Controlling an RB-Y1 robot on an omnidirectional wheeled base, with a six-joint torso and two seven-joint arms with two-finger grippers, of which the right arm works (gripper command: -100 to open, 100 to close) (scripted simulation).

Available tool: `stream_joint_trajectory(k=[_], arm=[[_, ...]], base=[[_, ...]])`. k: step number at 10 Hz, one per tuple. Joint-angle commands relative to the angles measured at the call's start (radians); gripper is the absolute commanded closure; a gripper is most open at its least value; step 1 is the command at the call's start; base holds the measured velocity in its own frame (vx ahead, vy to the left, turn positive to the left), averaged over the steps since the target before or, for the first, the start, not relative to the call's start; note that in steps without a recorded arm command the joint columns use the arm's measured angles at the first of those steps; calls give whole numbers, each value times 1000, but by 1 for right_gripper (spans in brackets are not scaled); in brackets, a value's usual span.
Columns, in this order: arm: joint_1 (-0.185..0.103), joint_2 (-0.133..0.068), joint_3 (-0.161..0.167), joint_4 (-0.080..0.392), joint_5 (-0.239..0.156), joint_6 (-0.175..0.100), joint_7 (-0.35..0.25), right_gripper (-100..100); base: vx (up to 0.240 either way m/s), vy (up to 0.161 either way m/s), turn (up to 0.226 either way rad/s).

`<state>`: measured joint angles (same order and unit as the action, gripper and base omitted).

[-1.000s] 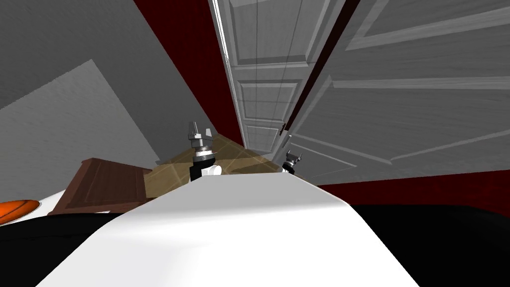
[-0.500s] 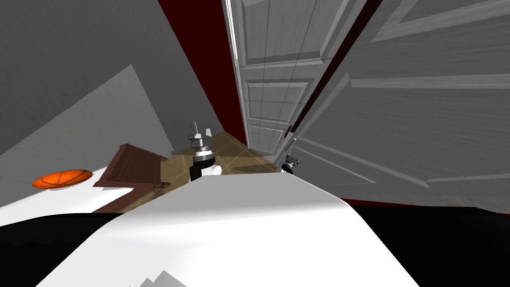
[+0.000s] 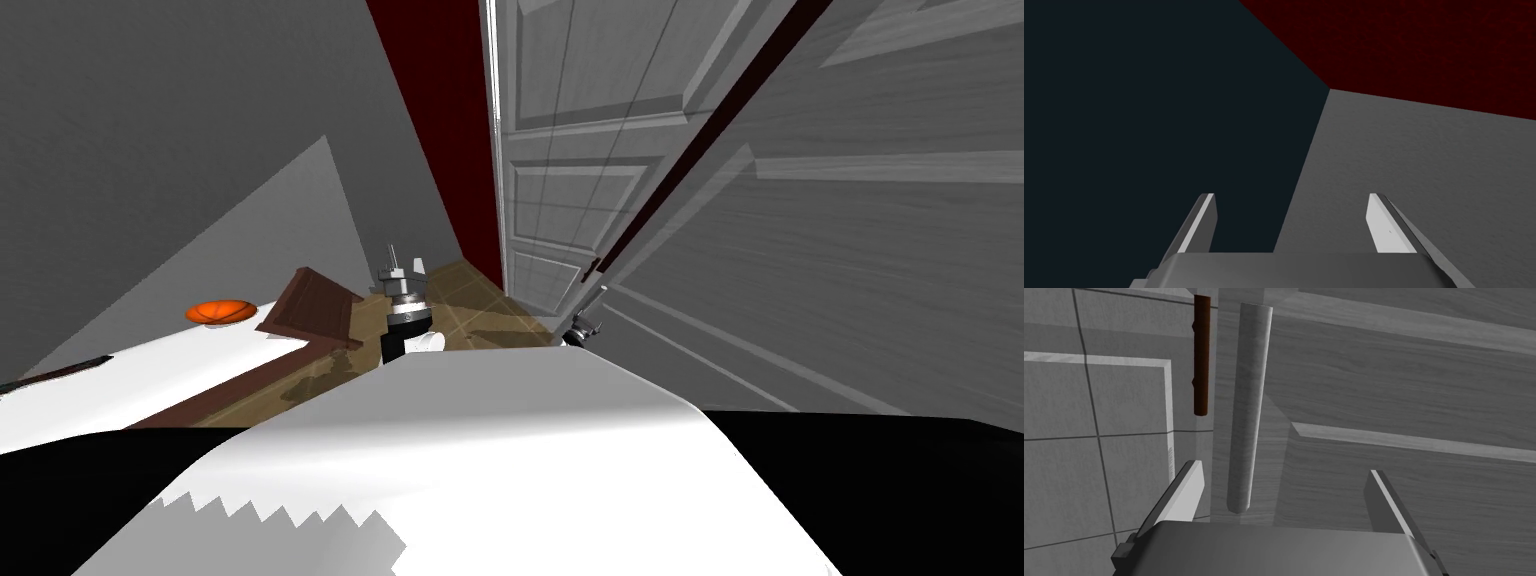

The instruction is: Push the door open

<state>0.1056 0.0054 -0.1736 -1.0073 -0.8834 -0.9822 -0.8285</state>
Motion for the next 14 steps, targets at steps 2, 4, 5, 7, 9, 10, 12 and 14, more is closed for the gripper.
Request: stream_joint_trajectory(k=[2,4,5,7,9,10,12,14], arm=[[-17,22,-6,50,-42,-27,-37,-100],[-28,36,-9,82,-66,-42,-58,-100],[-25,30,-8,75,-59,-37,-52,-100],[-23,-14,-9,84,-62,-42,-66,-100],[-20,-33,-11,89,-65,-43,-75,-100],[-18,-37,-12,93,-66,-44,-81,-100],[-15,-28,-13,98,-69,-46,-90,-100],[-12,3,-14,103,-71,-48,-99,-100]], base=[[-22,-99,299],[-17,-81,269],[-6,-35,50],[82,-99,21],[127,-145,26],[173,-148,20],[125,-163,24],[88,-158,23]])
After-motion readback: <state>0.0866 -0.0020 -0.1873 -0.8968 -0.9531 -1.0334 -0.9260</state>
